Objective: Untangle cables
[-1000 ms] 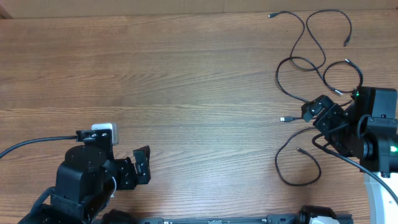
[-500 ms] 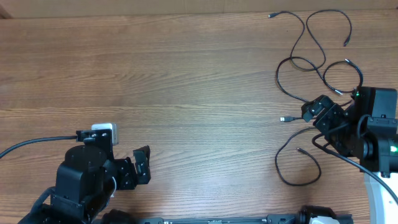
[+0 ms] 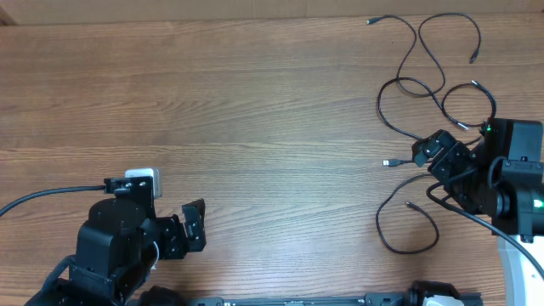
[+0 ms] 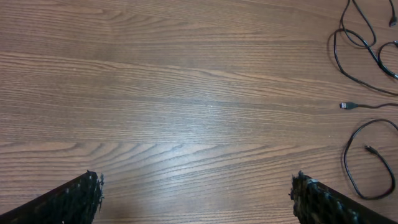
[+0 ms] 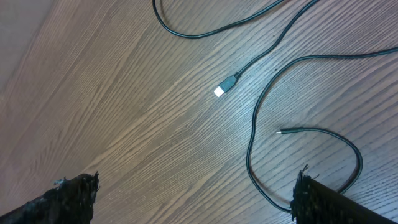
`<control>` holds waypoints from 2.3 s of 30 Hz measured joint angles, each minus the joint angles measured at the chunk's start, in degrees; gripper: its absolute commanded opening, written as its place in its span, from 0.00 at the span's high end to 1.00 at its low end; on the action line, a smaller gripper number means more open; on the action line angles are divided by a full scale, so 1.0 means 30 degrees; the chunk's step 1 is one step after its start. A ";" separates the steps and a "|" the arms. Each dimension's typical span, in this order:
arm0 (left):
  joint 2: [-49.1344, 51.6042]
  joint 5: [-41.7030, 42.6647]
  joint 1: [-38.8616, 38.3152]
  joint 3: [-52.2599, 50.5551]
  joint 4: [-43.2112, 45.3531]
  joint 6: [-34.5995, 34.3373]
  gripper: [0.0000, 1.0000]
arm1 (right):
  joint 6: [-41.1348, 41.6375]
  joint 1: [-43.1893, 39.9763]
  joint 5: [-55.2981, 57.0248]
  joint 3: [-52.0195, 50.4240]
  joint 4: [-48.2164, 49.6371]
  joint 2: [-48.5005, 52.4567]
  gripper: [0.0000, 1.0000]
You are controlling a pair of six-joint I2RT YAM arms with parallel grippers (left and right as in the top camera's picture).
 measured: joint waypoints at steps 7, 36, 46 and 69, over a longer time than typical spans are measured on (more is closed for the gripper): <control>0.0000 0.0000 0.0000 0.0000 0.0000 0.0000 0.00 | -0.0007 0.0007 0.0007 0.0000 -0.0007 -0.0036 0.00; 0.0029 -0.0131 0.0000 -0.0051 -0.0015 -0.0007 0.00 | -0.7206 0.2608 -0.0641 -1.6298 1.7864 -1.5803 0.00; 0.0044 -0.0131 0.0000 -0.0058 -0.0007 -0.0007 0.01 | -0.8335 0.2608 -0.0721 -1.9671 2.0473 -1.9569 0.00; 0.0044 -0.0131 0.0000 -0.0058 -0.0007 0.0000 0.01 | -0.9938 0.1341 -0.0648 -2.2403 2.3372 -1.9620 0.00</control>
